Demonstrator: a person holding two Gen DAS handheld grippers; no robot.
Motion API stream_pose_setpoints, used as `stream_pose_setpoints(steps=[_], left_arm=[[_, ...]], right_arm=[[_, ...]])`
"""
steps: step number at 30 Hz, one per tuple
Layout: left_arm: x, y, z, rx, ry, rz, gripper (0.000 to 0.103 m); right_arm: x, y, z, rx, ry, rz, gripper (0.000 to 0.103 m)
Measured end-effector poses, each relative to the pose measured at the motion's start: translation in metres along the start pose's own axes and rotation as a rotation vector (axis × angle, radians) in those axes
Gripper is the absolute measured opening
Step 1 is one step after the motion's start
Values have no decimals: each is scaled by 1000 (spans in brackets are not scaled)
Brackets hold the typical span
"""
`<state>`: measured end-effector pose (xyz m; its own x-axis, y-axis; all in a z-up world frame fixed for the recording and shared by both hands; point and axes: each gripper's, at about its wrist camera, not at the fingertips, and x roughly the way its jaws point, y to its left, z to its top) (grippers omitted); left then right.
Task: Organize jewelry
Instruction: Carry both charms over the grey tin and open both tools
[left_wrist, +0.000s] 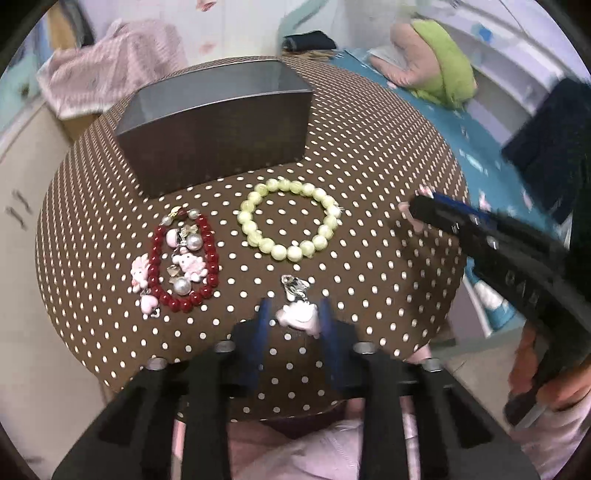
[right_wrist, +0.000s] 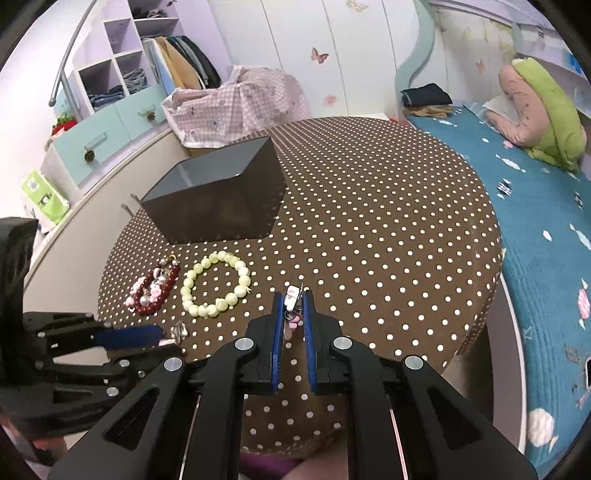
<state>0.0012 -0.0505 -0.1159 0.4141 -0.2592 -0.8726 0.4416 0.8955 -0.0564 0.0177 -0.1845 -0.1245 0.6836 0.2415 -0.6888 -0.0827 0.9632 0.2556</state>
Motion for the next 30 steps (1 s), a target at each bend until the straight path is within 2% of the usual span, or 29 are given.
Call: stream_pose_setpoints(steps=[4, 7, 15, 30], left_arm=[[-4, -1, -2, 2, -7, -14, 21], [-7, 4, 0, -15, -14, 11, 21], [-20, 15, 14, -32, -57, 22, 21], [-52, 52, 67, -66, -210, 47, 21]], right_arm=[[1, 1, -1, -5, 2, 6, 11], [-1, 3, 1, -12, -5, 9, 11], [-10, 6, 12, -23, -30, 6, 11], [-21, 45, 75, -100, -134, 32, 11]])
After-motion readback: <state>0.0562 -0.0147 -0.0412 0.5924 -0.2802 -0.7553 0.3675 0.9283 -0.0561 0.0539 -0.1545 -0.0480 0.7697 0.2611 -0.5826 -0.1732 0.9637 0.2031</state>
